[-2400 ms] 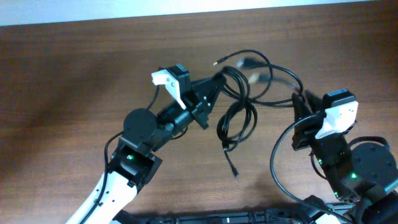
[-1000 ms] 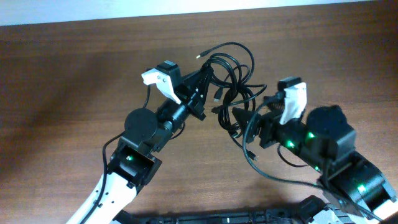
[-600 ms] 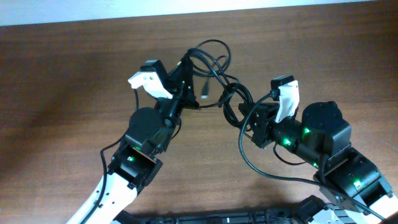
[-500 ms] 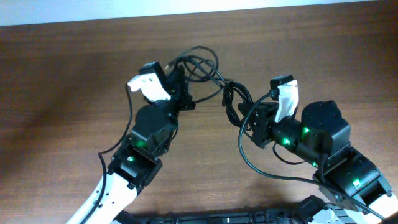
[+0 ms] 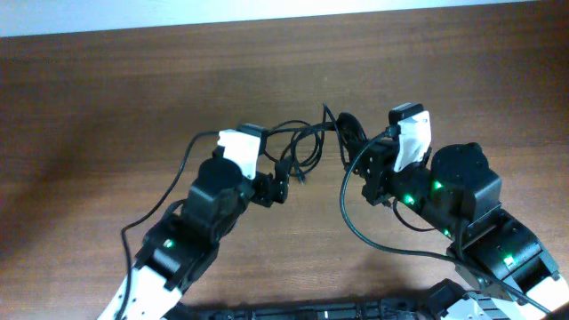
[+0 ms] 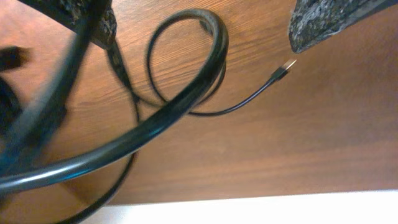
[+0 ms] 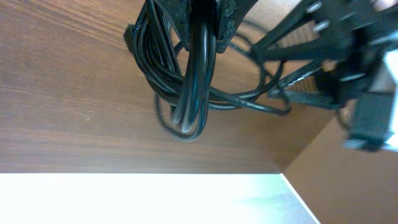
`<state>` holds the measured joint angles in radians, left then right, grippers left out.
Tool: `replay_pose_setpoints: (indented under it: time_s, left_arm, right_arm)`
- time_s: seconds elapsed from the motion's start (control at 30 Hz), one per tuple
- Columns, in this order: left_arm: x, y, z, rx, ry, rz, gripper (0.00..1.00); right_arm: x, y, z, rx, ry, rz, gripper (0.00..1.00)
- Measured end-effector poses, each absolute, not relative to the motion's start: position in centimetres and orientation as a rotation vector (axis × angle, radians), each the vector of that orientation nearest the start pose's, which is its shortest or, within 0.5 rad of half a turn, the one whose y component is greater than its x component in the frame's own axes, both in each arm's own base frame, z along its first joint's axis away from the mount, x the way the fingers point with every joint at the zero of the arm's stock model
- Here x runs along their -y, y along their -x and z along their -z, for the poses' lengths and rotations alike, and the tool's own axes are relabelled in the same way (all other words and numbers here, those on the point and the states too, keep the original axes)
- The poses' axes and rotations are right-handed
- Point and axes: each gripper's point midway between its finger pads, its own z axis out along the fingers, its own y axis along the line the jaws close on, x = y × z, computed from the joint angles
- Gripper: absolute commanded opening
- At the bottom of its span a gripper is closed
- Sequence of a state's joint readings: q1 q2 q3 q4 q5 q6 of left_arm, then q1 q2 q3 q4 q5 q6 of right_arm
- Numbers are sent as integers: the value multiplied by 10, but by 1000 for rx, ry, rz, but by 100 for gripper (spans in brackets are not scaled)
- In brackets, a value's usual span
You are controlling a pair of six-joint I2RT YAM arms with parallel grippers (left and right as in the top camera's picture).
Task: Untangle cables
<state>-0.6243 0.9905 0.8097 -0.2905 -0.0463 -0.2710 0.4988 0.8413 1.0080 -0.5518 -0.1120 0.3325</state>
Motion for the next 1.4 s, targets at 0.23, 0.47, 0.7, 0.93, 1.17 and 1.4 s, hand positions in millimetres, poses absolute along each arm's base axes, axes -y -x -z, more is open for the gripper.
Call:
replay_pose_setpoints:
  time_s: [0.23, 0.47, 0.7, 0.93, 1.17, 1.4]
  left_arm:
    - [175, -253, -316, -1794, -316, 590, 89]
    - [179, -273, -339, -1714, -164, 671, 74]
    - [195, -292, -300, -1878, 87, 846, 77]
    - [221, -284, -279, -1965, -90, 900, 63]
    - [221, -231, -196, -2276, -559, 763, 61]
    - [217, -222, -186, -2318, -618, 738, 51]
  right_arm:
    - [-159, -259, -318, -1929, 461, -480, 4]
    - [-188, -228, -311, -1642, 1132, -340, 4]
    - [-190, -232, -321, -1405, 1333, -131, 4]
    - [-192, -244, -349, -1299, 1272, -56, 4]
    - [-171, -268, -370, -1327, 1119, 107, 4]
    - [-127, -293, -382, -1529, 713, 158, 4]
